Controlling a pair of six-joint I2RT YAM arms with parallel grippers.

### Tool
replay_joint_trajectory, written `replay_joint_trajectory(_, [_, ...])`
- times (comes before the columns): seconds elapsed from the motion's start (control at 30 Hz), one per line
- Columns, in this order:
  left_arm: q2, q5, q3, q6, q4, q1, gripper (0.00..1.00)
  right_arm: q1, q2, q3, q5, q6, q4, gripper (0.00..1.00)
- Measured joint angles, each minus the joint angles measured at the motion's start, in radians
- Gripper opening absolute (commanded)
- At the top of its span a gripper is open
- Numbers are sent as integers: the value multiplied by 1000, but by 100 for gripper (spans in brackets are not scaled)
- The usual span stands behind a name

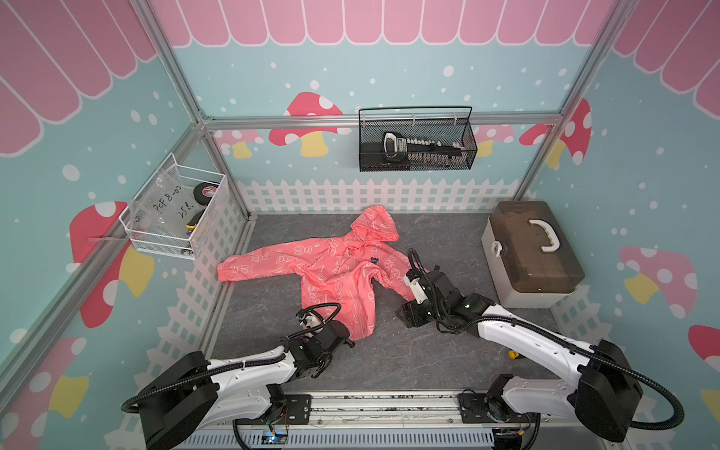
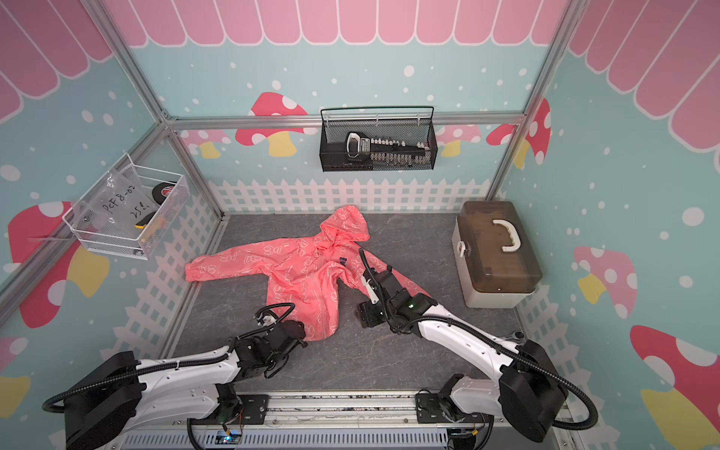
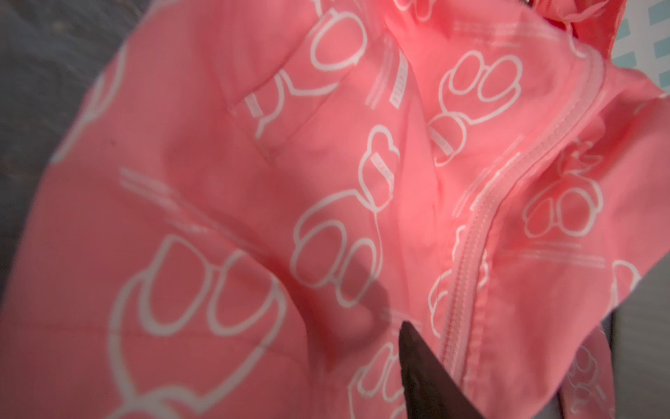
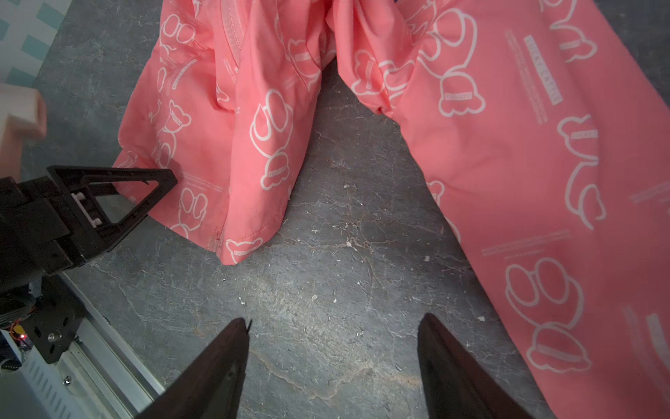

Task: Unzip the jacket
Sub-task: Flatten out the jacket at the center of the board.

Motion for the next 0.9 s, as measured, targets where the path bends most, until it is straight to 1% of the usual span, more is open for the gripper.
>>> replay_joint_trajectory(0.03, [-5,-2,0,22,-7,21,1,0,0,-27,3,1,47,64])
replay_joint_trajectory(0.1, [-35,-12,14,79,-47,51,0,0,0,-104,10,-2,170,60])
replay_joint_trajectory(0.17, [-79,-35,61,148,-110,72,0,0,1,-202,7,-11,314,59])
replay_joint_trajectory(0.23, [-122,-56,153,236,-178,92,0,0,18,-301,-10,-22,482,62])
replay_joint_trajectory(0.3, [-141,-69,271,324,-231,114,0,0,61,-331,-37,-31,586,66])
replay_joint_trajectory(0.37, [-136,-75,384,402,-274,132,0,0,128,-309,-80,-38,673,71])
replay_joint_trajectory(0.43, [-109,-74,494,474,-322,147,0,0,202,-259,-134,-34,758,80])
replay_joint_trajectory(0.57, [-15,-52,647,573,-401,151,0,2,316,-200,-212,8,963,85])
replay_joint_trajectory(0.6, [9,-44,679,592,-422,151,0,3,339,-200,-229,28,1022,90])
replay_joint_trajectory(0.63, [31,-37,708,612,-442,151,0,4,364,-201,-241,50,1081,98])
replay_joint_trajectory(0.67, [47,-33,731,628,-456,152,0,6,380,-202,-247,68,1120,99])
replay_joint_trajectory(0.73, [73,-29,780,663,-488,153,0,13,404,-206,-246,89,1186,99])
replay_joint_trajectory(0.8, [86,-29,827,695,-514,153,0,32,400,-214,-209,93,1204,99])
replay_joint_trajectory(0.83, [90,-30,848,707,-523,153,0,47,392,-215,-180,84,1196,99])
replay_joint_trajectory(0.9, [103,-33,906,737,-544,153,0,114,344,-215,-69,39,1134,98])
